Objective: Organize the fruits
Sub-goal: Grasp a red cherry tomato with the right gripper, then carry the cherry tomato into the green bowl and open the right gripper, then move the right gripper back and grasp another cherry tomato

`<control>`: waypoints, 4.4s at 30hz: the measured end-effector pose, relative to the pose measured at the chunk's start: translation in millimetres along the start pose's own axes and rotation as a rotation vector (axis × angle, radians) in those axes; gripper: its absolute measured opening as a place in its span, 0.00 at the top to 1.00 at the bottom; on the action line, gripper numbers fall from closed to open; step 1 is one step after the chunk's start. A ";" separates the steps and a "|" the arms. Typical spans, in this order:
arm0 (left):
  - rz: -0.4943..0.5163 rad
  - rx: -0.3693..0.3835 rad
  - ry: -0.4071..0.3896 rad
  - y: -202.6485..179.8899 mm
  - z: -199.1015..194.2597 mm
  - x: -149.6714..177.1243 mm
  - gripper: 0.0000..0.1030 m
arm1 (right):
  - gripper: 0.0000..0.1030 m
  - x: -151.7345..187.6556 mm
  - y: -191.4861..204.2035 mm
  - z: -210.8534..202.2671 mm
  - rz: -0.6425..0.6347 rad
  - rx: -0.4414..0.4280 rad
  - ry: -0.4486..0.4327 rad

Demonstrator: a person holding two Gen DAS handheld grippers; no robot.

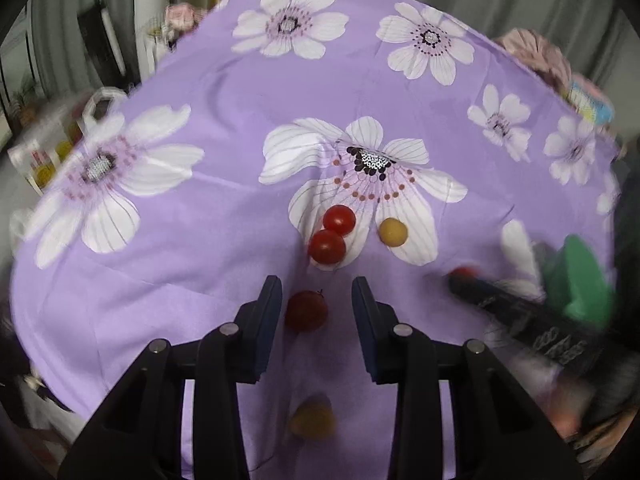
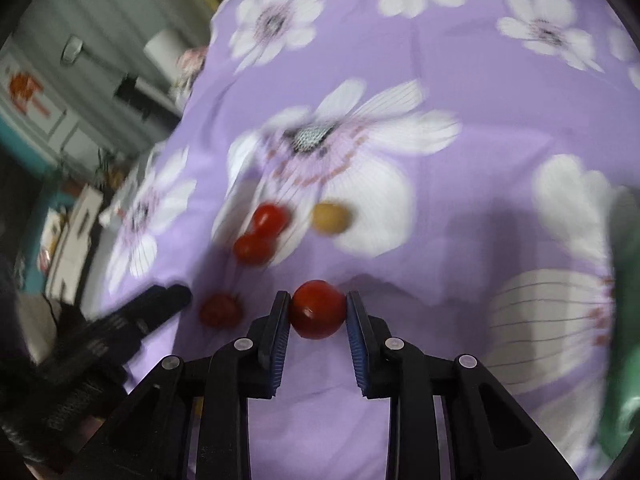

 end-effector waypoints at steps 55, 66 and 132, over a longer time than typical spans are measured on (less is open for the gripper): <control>0.312 0.349 -0.265 -230.2 -103.5 -5.0 0.71 | 0.72 -7.5 -133.2 -205.7 0.327 0.279 -0.465; 0.417 0.477 -0.122 -290.3 -83.8 24.5 0.71 | 0.71 7.4 -176.7 -212.2 0.433 0.333 -0.423; -0.052 0.097 0.129 -17.1 46.8 -25.1 0.63 | 0.47 -46.1 25.7 3.9 0.054 -0.132 0.055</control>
Point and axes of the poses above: each gripper's, at about its wrist camera, not at the fingertips, and z roughly the way its jaws point, y to its left, x to its underside, the point moved 6 cm from there along z, roughly the way its jaws point, and after that the axes turned 8 degrees about -x, right-handed, at the moved point
